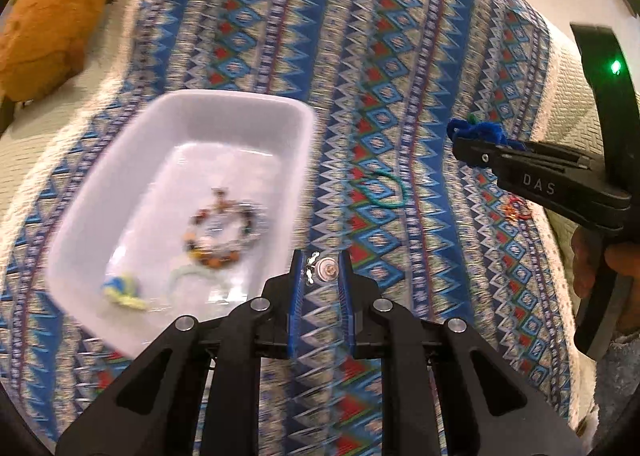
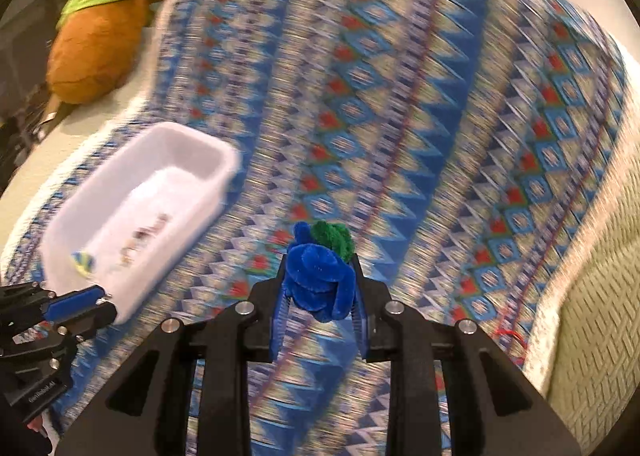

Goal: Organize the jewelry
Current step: 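Carry both items into the white tray and open both tools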

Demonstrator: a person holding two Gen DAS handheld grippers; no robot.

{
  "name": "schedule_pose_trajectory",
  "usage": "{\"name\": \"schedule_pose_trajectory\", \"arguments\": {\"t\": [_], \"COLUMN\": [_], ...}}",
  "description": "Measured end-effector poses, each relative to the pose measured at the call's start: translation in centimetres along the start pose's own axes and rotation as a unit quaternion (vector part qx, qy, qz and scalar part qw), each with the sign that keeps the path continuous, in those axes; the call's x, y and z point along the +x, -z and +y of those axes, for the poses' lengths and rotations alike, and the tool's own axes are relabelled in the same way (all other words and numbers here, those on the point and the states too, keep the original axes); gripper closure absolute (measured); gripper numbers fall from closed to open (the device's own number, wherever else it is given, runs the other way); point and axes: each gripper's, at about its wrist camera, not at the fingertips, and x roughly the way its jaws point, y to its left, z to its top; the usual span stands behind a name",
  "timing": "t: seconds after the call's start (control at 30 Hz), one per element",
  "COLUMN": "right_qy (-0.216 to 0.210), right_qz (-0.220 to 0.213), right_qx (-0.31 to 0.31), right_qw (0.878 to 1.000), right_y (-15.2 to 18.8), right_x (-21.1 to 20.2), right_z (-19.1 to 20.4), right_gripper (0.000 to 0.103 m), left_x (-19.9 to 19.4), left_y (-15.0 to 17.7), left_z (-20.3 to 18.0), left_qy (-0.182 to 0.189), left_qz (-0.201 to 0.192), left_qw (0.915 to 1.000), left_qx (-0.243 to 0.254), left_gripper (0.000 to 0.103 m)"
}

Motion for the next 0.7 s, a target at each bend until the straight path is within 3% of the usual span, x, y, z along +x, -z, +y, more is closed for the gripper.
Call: {"name": "schedule_pose_trajectory", "arguments": {"t": [0.17,0.4,0.47,0.53,0.6,0.63,0.7], "right_qy": [-0.050,-0.105,-0.115,-0.127,-0.126,-0.126,-0.125], "right_qz": [-0.008,-0.003,-0.009,-0.012,-0.017,-0.020,-0.022], "right_qx": [-0.043,-0.064,-0.063,-0.060,-0.060,-0.059,-0.054], "right_qw": [0.998,0.992,0.991,0.990,0.990,0.990,0.990], "right_y": [-1.9,-4.3,-4.7,-5.0,-5.1,-5.1,-4.9], "right_x": [1.1,3.7,4.0,3.9,3.7,3.4,3.0], "right_z": [6.6,12.2,13.0,13.5,13.5,13.4,12.7], "right_gripper": [0.075,0.071,0.062,0.055,0.048,0.048,0.047], "left_x": [-1.2,-1.0,-0.6,-0.4,-0.3,-0.3,-0.7], "left_y": [-0.6,-0.3,-0.3,-0.3,-0.3,-0.4,-0.5], "left_z": [4.3,8.2,9.0,9.7,10.1,10.2,10.0], "left_qy": [-0.038,-0.065,-0.067,-0.066,-0.068,-0.069,-0.068], "left_qz": [-0.002,0.013,0.021,0.024,0.027,0.027,0.021], "left_qw": [0.9991,0.9972,0.9967,0.9964,0.9961,0.9960,0.9961], "left_qx": [-0.021,-0.034,-0.040,-0.046,-0.049,-0.051,-0.051], "left_gripper": [0.086,0.085,0.076,0.056,0.048,0.040,0.034]}}
